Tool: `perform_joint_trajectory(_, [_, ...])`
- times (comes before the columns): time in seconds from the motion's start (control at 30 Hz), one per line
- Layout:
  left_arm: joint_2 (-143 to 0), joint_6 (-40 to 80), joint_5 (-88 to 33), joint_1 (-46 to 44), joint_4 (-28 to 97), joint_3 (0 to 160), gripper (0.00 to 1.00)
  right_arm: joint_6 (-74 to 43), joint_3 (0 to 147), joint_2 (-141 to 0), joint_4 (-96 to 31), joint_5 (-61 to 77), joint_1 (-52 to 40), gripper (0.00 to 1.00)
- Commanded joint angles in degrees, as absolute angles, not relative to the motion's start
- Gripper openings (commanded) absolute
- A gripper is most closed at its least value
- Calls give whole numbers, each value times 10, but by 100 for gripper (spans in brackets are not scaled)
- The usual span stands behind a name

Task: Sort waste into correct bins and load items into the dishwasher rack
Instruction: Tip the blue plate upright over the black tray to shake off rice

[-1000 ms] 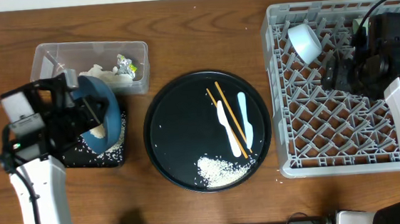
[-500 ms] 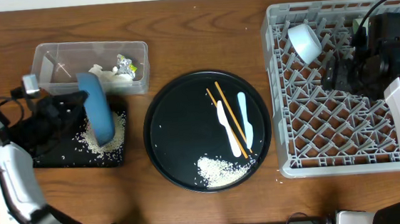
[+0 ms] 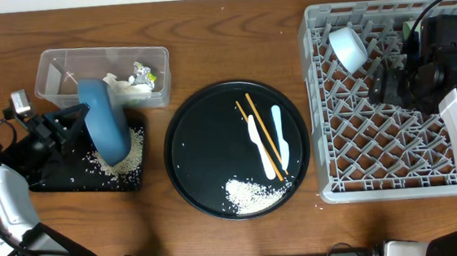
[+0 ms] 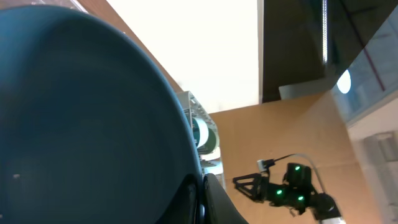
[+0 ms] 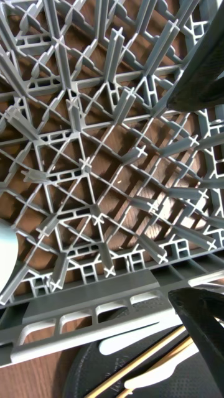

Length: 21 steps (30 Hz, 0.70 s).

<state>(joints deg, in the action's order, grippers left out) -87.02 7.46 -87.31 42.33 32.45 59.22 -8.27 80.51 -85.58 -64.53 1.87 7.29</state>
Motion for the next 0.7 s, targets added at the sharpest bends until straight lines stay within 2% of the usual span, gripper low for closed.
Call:
perform_joint_trajectory(0.0, [-868,154,-900,430,324,604,6,-74,808,-845,-646,13,76,86])
perform_joint_trajectory(0.07, [-868,130,-894,432,295,604,6,-74,808,-845,-645,13,76,86])
perform_joint_trajectory(0.13, [-872,208,-836,443,286,604,6,-74,808,-845,-646,13,76,86])
perform_joint_trajectory(0.2, [-872,226,-901,448,263,605,6,-74,808,-845,-649,13,76,86])
perform_joint_trajectory(0.27, [-870,234,-851,448,267,604,6,-74,808,-845,-650,13,76,86])
perform_joint_trajectory(0.33, [-872,245,-888,448,270,604,6,-74,808,-845,-650,13,76,86])
perform_joint_trajectory(0.67, [-873,253,-889,448,260,604,6,-72,808,-845,-651,13,76,86])
